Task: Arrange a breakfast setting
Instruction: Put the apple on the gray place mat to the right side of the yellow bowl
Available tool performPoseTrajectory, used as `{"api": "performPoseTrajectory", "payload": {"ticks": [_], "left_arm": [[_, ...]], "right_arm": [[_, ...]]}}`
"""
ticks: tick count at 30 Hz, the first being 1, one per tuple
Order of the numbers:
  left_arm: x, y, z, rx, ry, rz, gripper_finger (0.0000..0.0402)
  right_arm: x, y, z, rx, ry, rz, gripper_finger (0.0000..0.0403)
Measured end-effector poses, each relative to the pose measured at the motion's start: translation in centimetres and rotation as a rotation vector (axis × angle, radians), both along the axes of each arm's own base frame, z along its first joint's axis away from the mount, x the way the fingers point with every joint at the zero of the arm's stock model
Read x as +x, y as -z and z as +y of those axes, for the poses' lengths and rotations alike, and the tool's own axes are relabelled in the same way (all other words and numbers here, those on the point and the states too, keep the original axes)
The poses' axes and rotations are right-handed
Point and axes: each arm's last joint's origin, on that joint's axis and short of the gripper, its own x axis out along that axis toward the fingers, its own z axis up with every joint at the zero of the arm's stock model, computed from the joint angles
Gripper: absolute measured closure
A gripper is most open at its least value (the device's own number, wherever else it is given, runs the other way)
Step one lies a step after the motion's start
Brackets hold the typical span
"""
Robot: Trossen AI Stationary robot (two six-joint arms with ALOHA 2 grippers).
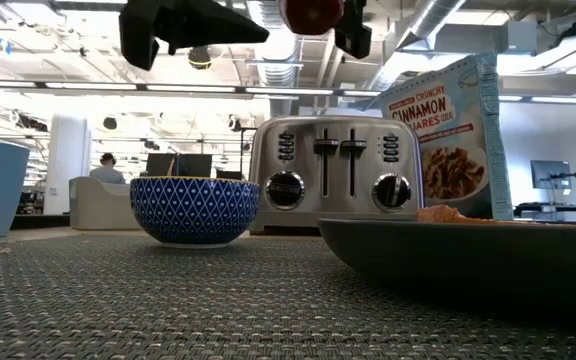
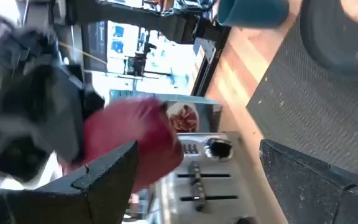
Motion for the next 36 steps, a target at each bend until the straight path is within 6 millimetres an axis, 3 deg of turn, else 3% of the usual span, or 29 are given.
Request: {"api": "performPoseTrajectory", "payload": {"ticks": [10, 19, 30, 36], "left_arm": [[1.4, -0.3, -0.9, 0.25, -0.04, 0.039, 0.0081], [2.1, -1.2, -0.1, 0.378, 0.025, 0.033, 0.0081], [2.7, -1.4, 0.7, 0.44, 0.074, 0.032, 0.0082], [2.7, -1.5, 0.6, 0.429, 0.07, 0.025, 0.0118]], "right_arm": [[-0.1, 0.0, -1.1, 0.185, 0.012, 0.05, 0.0134], [0.2, 0.0, -0.3, 0.236, -0.017, 0.049, 0.0134], [1.6, 1.0, 0.6, 0.277, -0.092, 0.042, 0.0134], [1.7, 0.9, 0.7, 0.298, -0.12, 0.027, 0.0134]]}}
